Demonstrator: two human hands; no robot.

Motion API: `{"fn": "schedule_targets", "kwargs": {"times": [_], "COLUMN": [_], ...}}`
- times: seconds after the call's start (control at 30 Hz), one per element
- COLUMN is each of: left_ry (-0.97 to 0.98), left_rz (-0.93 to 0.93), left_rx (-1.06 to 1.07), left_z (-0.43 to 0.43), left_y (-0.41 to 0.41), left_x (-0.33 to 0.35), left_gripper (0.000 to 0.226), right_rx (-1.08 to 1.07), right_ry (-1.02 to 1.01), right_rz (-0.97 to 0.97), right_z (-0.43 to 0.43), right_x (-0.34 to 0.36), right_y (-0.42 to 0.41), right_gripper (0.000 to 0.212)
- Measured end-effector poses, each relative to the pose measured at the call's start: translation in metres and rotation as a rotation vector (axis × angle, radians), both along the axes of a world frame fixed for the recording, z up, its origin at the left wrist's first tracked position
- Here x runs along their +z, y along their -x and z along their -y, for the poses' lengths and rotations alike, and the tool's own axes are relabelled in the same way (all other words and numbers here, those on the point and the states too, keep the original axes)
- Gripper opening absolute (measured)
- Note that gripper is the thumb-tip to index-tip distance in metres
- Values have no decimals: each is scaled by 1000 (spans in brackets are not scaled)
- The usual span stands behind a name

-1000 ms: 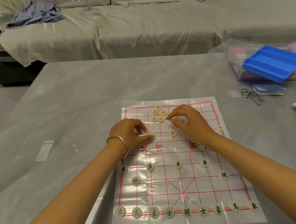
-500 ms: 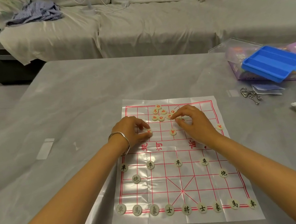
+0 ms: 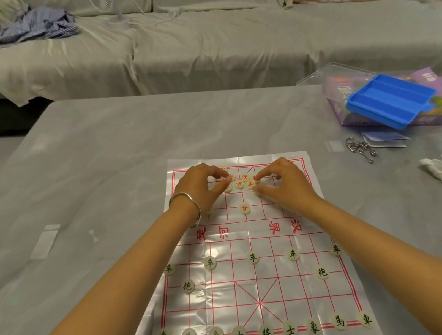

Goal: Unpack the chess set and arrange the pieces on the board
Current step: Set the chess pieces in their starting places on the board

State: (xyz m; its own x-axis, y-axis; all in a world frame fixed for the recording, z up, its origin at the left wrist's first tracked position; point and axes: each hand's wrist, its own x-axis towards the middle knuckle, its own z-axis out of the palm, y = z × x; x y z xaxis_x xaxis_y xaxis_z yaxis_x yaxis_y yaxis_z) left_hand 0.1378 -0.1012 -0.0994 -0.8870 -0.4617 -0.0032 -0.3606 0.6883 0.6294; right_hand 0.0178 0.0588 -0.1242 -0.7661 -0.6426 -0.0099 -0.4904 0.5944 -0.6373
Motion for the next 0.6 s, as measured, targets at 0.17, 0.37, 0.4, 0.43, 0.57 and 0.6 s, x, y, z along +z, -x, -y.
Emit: {"fn": "schedule_targets", "kwargs": {"times": [0.17,0.37,0.4,0.43,0.57,0.6], "left_ry": [-28,-71,-75,-76,-70,-73], "left_rz": [-61,-72,-77,-82,-93,-96], "left_rx": [49,118,126,133,151,156], "left_z": [0,6,7,9,14,14], "left_y": [5,-3,-5,-7,-14,-16], "left_x": [-8,-9,-8,-8,-5,-4], "left_gripper": [24,24,22,21,21,22], "right_rx": [9,-9,-9,-9,-30,-41], "right_ry": [-66,-86,-79,-74,-52,-43], "right_rz": [-99,-75,-71,-71,-81,-79], "right_z": [15,16,15,14,19,21], "right_x": [-1,1,2,2,2,2], "right_y": [1,1,1,1,-3,-4], "right_gripper": [29,29,30,32,38,37]}}
